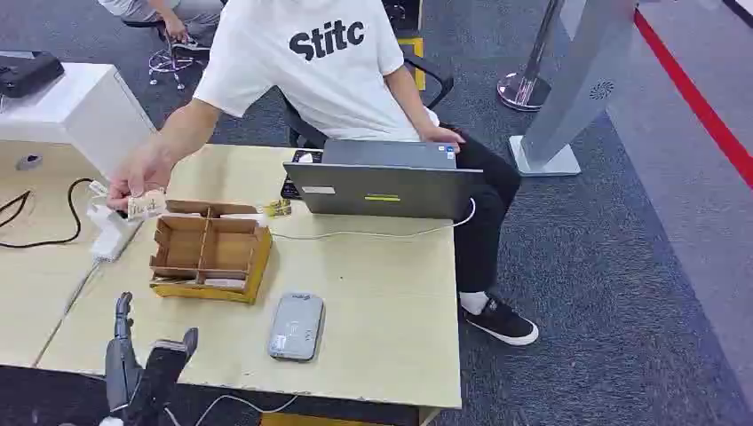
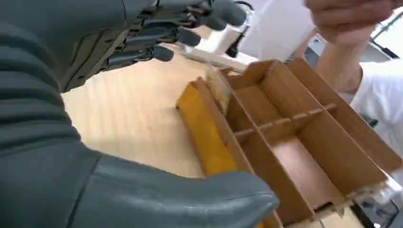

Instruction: Pass the card to the sensor for recognition and then transmit it.

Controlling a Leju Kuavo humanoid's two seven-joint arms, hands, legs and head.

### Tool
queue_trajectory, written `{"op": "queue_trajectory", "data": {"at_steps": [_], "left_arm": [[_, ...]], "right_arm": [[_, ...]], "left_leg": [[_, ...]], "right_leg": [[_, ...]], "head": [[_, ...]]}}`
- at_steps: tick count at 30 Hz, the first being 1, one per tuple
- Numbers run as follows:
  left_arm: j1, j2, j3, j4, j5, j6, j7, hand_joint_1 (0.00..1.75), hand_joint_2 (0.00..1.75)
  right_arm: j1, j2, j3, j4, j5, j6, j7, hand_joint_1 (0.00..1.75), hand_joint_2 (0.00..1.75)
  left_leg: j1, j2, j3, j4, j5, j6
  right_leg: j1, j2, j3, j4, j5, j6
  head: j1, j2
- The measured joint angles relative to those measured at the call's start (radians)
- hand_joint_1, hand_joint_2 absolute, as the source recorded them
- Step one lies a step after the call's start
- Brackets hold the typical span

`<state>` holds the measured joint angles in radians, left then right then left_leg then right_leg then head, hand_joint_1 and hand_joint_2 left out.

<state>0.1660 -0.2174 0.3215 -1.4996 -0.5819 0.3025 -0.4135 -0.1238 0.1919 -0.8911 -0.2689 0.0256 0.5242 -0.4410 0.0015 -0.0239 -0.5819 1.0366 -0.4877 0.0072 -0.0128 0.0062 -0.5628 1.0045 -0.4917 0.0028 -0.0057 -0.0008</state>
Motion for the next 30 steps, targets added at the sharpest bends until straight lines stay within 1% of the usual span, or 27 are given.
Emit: {"op": "queue_trajectory", "data": {"at_steps": [2, 3, 5, 9, 13, 23, 27, 28, 29, 30], "left_arm": [[-0.020, 0.016, -0.029, -0.004, -0.045, 0.004, 0.021, 0.00, 0.00], [-0.032, 0.026, -0.045, -0.005, -0.071, 0.008, 0.031, 0.00, 1.75], [-0.065, 0.053, -0.091, -0.006, -0.148, 0.013, 0.064, 0.00, 1.75], [-0.113, 0.092, -0.149, -0.006, -0.244, 0.022, 0.110, 0.00, 1.75], [-0.167, 0.144, -0.222, -0.006, -0.349, 0.032, 0.169, 0.00, 1.75], [-0.296, 0.273, -0.395, -0.006, -0.609, 0.067, 0.331, 0.00, 1.75], [-0.338, 0.319, -0.443, -0.006, -0.714, 0.088, 0.395, 0.02, 1.75], [-0.346, 0.327, -0.449, -0.007, -0.746, 0.096, 0.413, 1.59, 1.75], [-0.351, 0.335, -0.455, -0.010, -0.771, 0.100, 0.429, 1.75, 1.75], [-0.351, 0.338, -0.456, -0.014, -0.785, 0.104, 0.435, 1.75, 1.75]], "right_arm": [[-0.003, 0.001, 0.000, 0.001, 0.001, 0.001, 0.002, 0.00, 1.75], [-0.005, 0.001, 0.000, 0.001, 0.003, 0.002, 0.004, 0.00, 1.75], [-0.011, 0.003, 0.000, 0.002, 0.006, 0.005, 0.013, 0.00, 1.75], [-0.018, 0.006, 0.000, 0.003, 0.007, 0.006, 0.021, 0.00, 1.75], [-0.028, 0.009, 0.000, 0.008, 0.010, 0.008, 0.034, 0.00, 1.75], [-0.052, 0.016, 0.000, 0.017, 0.021, 0.015, 0.061, 0.00, 1.75], [-0.061, 0.018, 0.001, 0.019, 0.025, 0.018, 0.072, 0.00, 1.75], [-0.062, 0.019, 0.001, 0.019, 0.025, 0.018, 0.074, 0.00, 1.75], [-0.064, 0.020, 0.001, 0.019, 0.025, 0.018, 0.076, 0.00, 1.75], [-0.064, 0.020, 0.001, 0.019, 0.026, 0.018, 0.078, 0.00, 1.75]], "left_leg": [[0.000, 0.000, 0.000, 0.000, 0.001, 0.000], [0.000, 0.000, 0.000, 0.000, 0.001, 0.000], [0.000, 0.000, 0.000, 0.000, 0.001, 0.000], [0.000, 0.000, 0.000, 0.000, 0.001, 0.000], [0.000, 0.000, 0.000, 0.000, 0.001, 0.000], [0.000, 0.000, 0.000, 0.000, 0.001, 0.000], [0.000, 0.000, 0.000, 0.000, 0.001, 0.000], [0.000, 0.000, 0.000, 0.000, 0.001, 0.000], [0.000, 0.000, 0.000, 0.000, 0.001, 0.000], [0.000, 0.000, 0.000, 0.000, 0.001, 0.000]], "right_leg": [[0.000, 0.000, 0.000, 0.000, 0.000, 0.000], [0.000, 0.000, 0.000, 0.000, 0.000, 0.000], [0.000, 0.000, 0.000, 0.000, 0.000, 0.000], [0.000, 0.000, 0.000, 0.000, 0.000, 0.000], [0.000, 0.000, 0.000, 0.000, 0.000, 0.000], [0.000, 0.000, 0.000, 0.001, 0.000, 0.000], [0.000, 0.000, 0.000, 0.001, 0.000, 0.000], [0.000, 0.000, 0.000, 0.001, 0.000, 0.000], [0.000, 0.000, 0.000, 0.001, 0.000, 0.000], [0.000, 0.001, 0.000, 0.001, 0.001, -0.001]], "head": [[0.000, 0.000], [0.001, 0.000], [0.000, 0.000], [0.000, 0.000], [0.001, 0.000], [0.000, 0.000], [0.001, 0.000], [0.000, 0.000], [0.001, 0.000], [0.001, 0.000]]}}
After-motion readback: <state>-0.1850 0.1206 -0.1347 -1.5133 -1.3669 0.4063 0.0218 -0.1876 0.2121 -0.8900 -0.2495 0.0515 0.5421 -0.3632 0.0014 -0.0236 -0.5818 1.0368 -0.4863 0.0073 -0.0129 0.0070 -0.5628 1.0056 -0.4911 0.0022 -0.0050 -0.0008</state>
